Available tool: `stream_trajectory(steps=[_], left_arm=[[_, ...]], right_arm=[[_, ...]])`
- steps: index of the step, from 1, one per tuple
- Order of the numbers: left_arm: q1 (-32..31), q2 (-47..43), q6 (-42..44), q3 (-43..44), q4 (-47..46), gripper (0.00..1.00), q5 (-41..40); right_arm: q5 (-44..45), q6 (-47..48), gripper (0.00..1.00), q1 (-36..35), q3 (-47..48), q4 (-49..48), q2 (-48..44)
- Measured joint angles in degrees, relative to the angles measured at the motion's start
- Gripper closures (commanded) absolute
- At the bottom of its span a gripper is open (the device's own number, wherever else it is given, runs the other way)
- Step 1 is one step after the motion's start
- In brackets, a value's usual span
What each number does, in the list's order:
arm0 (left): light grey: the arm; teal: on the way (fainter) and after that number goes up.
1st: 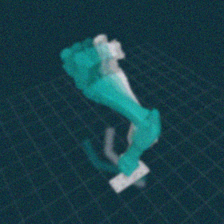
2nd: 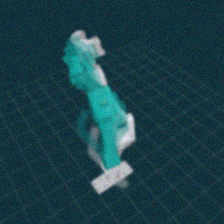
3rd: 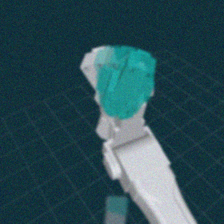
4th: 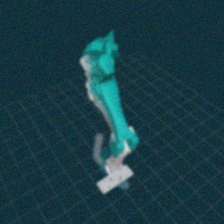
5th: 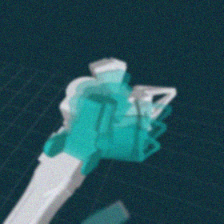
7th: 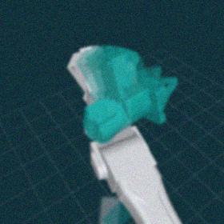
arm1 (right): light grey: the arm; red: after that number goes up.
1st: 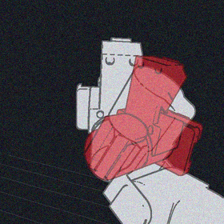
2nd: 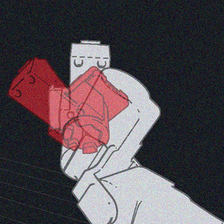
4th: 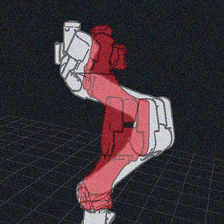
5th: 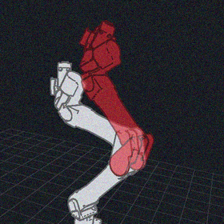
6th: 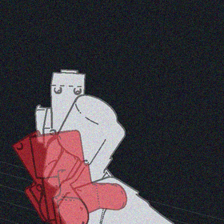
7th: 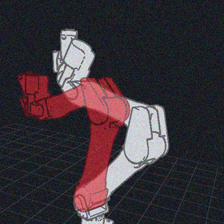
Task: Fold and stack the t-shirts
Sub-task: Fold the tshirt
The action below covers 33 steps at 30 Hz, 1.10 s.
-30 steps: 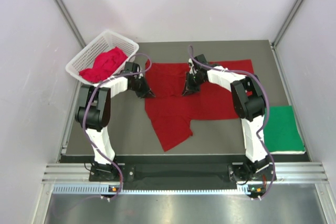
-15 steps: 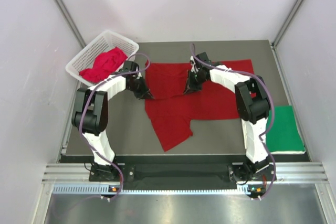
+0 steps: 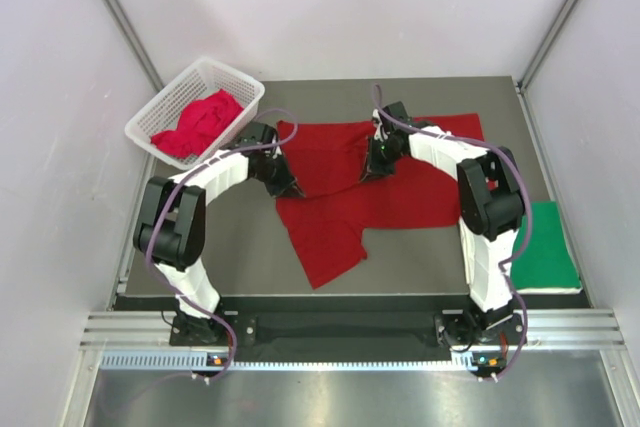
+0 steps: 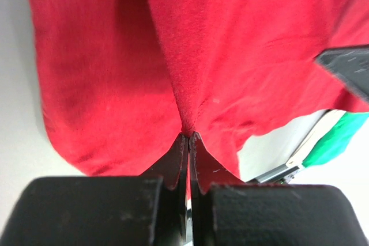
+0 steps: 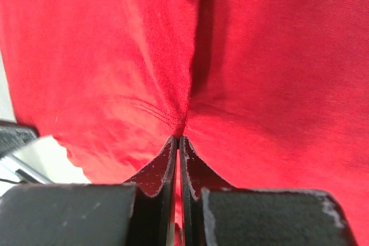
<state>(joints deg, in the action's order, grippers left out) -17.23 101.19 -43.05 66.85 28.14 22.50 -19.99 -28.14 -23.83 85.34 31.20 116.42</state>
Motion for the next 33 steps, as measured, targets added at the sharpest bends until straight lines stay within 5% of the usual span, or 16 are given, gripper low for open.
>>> stream_trajectory(steps=[9, 13, 18, 25, 33], left_arm=[[-2.56, 0.0, -2.1, -1.4, 1.11, 1.0, -1.64], [-2.56, 0.0, -2.54, -1.4, 1.31, 0.71, -1.84], [-2.54, 0.24, -1.68, -0.48, 5.16, 0.54, -2.73], [-0.39, 0.76, 3.06, 10.4, 9.16, 0.54, -5.16], [1.99, 12.13, 8.04, 23.74, 2.49, 0.55, -6.34]], right_arm=[[0.44, 0.66, 1.0, 1.14, -2.47, -0.07, -1.62], [0.26, 0.76, 1.0, 1.14, -2.93, -0.15, -1.7], [-0.74, 1.33, 0.77, 1.14, -2.95, 0.07, -1.7], [1.42, 1.53, 0.69, 3.45, -2.95, 3.52, -3.52], [11.34, -3.13, 0.7, 19.54, 0.37, 6.86, -6.12]])
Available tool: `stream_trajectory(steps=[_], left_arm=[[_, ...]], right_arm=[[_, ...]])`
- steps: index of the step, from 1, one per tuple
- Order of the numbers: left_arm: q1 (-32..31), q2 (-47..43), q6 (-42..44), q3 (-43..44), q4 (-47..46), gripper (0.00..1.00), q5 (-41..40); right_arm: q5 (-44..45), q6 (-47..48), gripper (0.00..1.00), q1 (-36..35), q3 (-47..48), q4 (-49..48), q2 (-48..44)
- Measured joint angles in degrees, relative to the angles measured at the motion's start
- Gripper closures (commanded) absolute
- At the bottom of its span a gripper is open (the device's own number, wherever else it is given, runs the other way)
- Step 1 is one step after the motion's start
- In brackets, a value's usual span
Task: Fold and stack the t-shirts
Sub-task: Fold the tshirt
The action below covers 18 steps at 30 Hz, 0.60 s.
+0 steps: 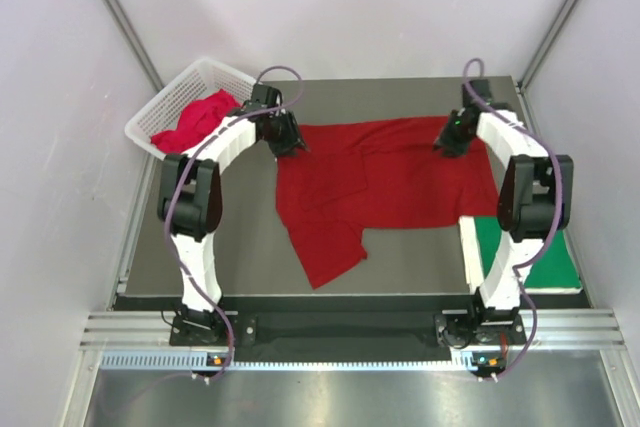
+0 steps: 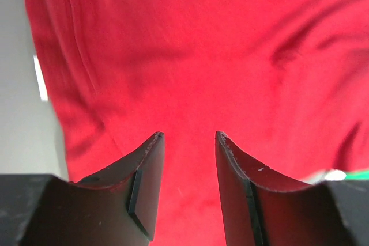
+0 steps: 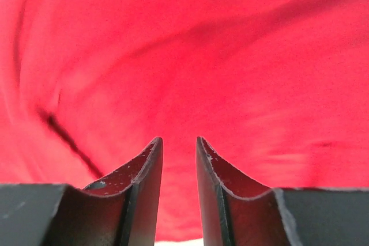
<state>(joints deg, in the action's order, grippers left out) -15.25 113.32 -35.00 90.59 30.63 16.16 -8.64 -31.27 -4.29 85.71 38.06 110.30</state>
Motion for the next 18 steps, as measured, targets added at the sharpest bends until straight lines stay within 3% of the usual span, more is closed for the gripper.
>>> stream_trajectory(steps=[6, 18], left_arm=[[1.31, 10.78, 2.82, 4.33, -2.58, 0.55, -0.96], [2.58, 16.52, 6.49, 11.85, -3.65, 0.55, -3.91]], right_arm=[[5.4, -2.67, 0.71, 8.26, 8.31, 2.01, 3.1], [11.63, -8.04, 0.72, 15.65, 12.33, 4.24, 11.76]])
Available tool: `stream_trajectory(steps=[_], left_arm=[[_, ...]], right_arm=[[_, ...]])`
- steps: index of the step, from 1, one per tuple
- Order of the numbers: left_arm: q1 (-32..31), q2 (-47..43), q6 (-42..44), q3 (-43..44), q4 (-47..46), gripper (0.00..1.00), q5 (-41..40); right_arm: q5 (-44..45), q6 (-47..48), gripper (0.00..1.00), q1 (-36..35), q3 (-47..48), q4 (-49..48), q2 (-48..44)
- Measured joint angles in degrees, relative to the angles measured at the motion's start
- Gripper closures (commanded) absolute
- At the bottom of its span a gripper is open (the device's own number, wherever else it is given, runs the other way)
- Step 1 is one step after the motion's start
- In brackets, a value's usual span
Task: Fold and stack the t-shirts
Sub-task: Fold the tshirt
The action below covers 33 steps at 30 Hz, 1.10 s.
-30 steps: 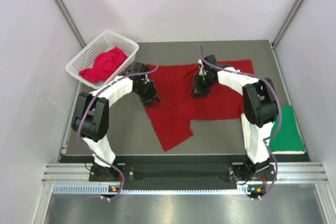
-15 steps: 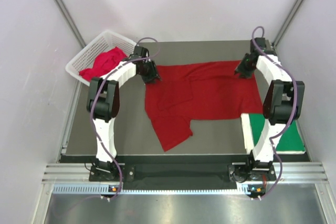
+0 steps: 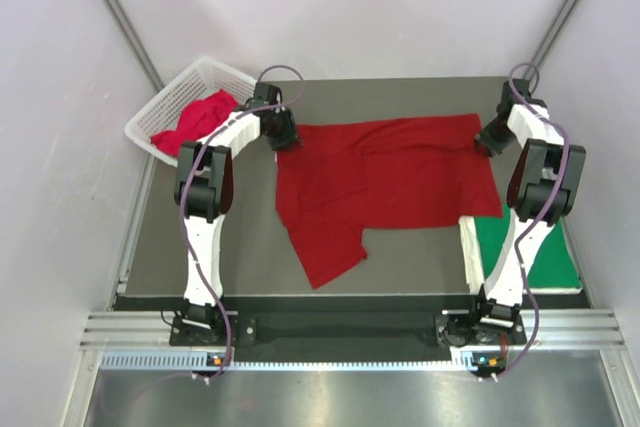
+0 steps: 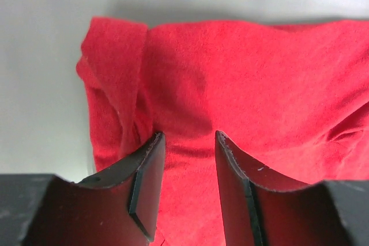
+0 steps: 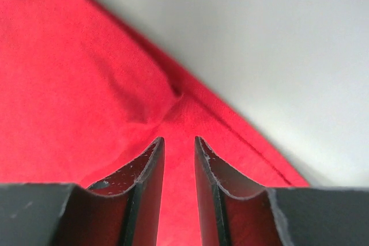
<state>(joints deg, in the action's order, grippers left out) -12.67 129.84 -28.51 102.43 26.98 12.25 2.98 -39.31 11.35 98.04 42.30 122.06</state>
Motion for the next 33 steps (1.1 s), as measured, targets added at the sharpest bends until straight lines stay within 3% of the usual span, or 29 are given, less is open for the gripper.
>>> stream_trajectory(steps=[12, 13, 15, 17, 33], left_arm=[[0.15, 3.85, 0.83, 6.45, 1.36, 0.55, -1.29], [0.15, 3.85, 0.85, 6.49, 1.38, 0.55, -1.44], [0.15, 3.96, 0.94, 6.6, 1.4, 0.55, -1.86], [0.11, 4.0, 1.14, 6.71, 1.44, 0.55, -2.64], [-0.28, 6.58, 2.64, 11.69, 4.74, 0.53, -6.03]], right_arm=[[0.83, -2.6, 0.75, 1.46, 5.16, 0.11, 5.73], [0.74, -2.86, 0.77, 1.55, 5.18, 0.13, 5.81], [0.74, -2.89, 0.94, 1.88, 5.18, 0.13, 5.84], [0.83, -3.28, 1.0, 2.21, 5.18, 0.11, 5.84], [0.66, 0.52, 1.0, 4.57, 5.16, -2.58, 5.84]])
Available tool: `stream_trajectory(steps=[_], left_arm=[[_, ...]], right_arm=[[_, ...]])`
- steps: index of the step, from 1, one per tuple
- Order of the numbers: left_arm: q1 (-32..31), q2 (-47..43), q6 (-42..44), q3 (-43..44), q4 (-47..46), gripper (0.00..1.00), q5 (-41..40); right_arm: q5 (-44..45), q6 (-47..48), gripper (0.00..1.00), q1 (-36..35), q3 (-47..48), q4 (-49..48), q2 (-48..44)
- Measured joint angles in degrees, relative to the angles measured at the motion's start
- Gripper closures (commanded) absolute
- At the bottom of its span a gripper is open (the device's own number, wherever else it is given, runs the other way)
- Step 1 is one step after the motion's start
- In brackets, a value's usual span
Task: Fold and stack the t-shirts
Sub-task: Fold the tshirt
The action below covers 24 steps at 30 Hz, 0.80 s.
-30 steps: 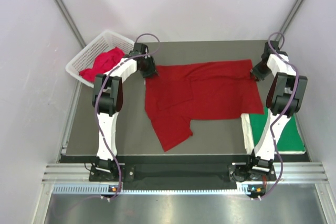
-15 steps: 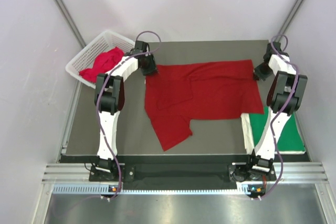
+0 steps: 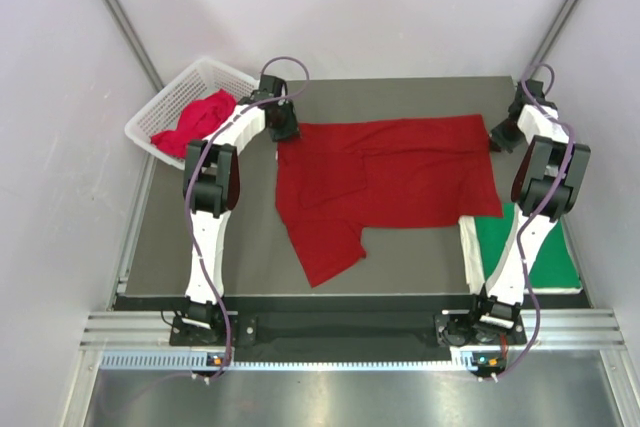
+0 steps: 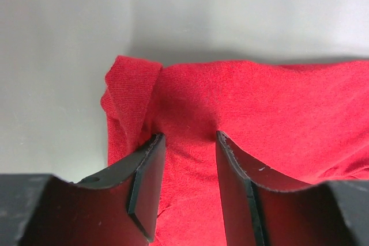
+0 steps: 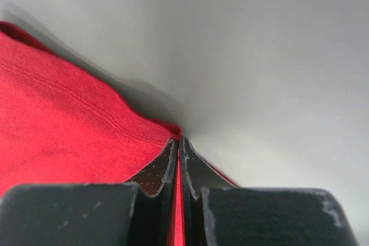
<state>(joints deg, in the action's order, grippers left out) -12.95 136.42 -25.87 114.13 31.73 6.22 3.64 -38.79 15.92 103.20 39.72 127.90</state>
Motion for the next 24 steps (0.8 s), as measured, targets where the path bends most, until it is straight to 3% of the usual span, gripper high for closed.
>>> stream_trajectory(steps=[5, 10, 14, 16, 24], left_arm=[[0.0, 0.28, 0.37, 0.79, 0.52, 0.51, -0.28], [0.63, 2.95, 0.68, 7.69, 6.69, 0.47, 2.69], [1.51, 3.21, 1.01, 13.0, 13.62, 0.48, 4.46], [1.79, -1.11, 1.88, 8.13, 14.43, 0.45, 4.39], [-0.42, -34.77, 1.07, -27.8, 20.48, 0.44, 6.86]], right_arm=[[-0.9, 0.92, 0.99, 0.0, -0.46, -1.03, 0.0], [-3.13, 2.89, 0.69, -0.2, 0.15, -0.63, 0.0], [-3.48, 4.55, 0.52, -0.81, 2.12, 1.64, -0.28], [-2.99, 5.38, 0.5, -0.92, 2.1, 2.97, -1.33], [-0.22, 5.16, 0.44, -1.25, -7.63, 6.16, -16.13]])
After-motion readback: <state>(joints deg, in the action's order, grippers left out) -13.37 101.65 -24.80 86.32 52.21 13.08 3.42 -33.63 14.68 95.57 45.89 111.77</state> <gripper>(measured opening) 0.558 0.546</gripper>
